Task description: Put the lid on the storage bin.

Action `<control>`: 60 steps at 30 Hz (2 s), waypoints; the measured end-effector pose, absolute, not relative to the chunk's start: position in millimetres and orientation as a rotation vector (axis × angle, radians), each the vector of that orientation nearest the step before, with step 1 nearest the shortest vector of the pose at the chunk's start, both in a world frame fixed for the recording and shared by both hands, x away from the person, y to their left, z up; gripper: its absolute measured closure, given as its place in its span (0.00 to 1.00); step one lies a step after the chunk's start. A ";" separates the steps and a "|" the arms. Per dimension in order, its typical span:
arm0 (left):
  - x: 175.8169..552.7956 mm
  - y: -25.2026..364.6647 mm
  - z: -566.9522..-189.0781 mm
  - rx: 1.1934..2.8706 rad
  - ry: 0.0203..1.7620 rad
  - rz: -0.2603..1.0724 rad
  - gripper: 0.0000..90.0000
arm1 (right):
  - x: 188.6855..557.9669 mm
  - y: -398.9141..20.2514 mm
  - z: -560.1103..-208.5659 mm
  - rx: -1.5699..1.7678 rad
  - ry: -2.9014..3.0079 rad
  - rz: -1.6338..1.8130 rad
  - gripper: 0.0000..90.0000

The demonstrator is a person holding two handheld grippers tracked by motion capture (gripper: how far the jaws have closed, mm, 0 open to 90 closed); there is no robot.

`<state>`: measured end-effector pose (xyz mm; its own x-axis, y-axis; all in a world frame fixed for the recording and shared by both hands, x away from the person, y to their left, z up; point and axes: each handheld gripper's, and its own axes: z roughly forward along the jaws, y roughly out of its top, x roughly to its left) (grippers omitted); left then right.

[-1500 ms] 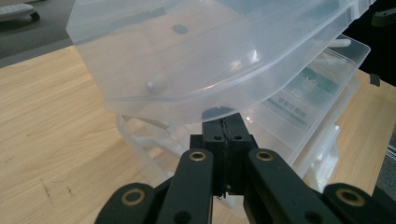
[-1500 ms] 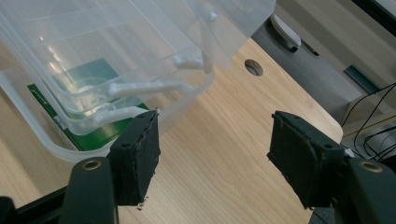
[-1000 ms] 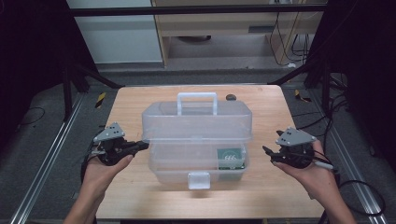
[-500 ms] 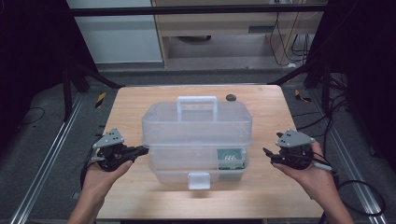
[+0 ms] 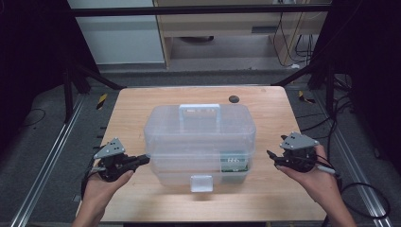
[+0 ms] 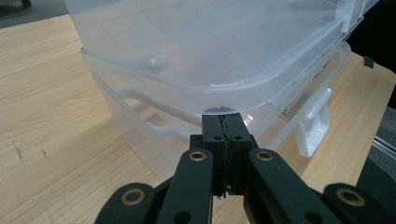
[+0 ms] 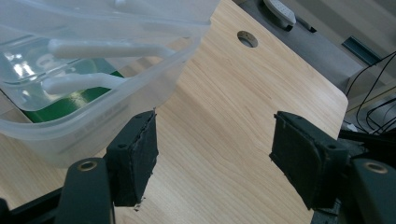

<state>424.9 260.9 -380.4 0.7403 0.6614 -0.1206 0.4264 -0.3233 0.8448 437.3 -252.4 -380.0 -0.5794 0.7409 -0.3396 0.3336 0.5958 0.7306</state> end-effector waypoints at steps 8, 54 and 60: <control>421.5 260.8 -384.7 1.967 0.830 0.309 1.00 | 439.4 -256.4 -384.3 0.863 2.176 0.821 0.34; 520.2 323.3 -469.6 2.036 1.232 0.573 0.13 | 543.5 -265.7 -485.2 1.490 1.925 0.808 0.15; 531.8 321.1 -487.3 2.029 1.291 0.544 0.10 | 550.9 -268.5 -502.3 1.581 1.879 0.811 0.15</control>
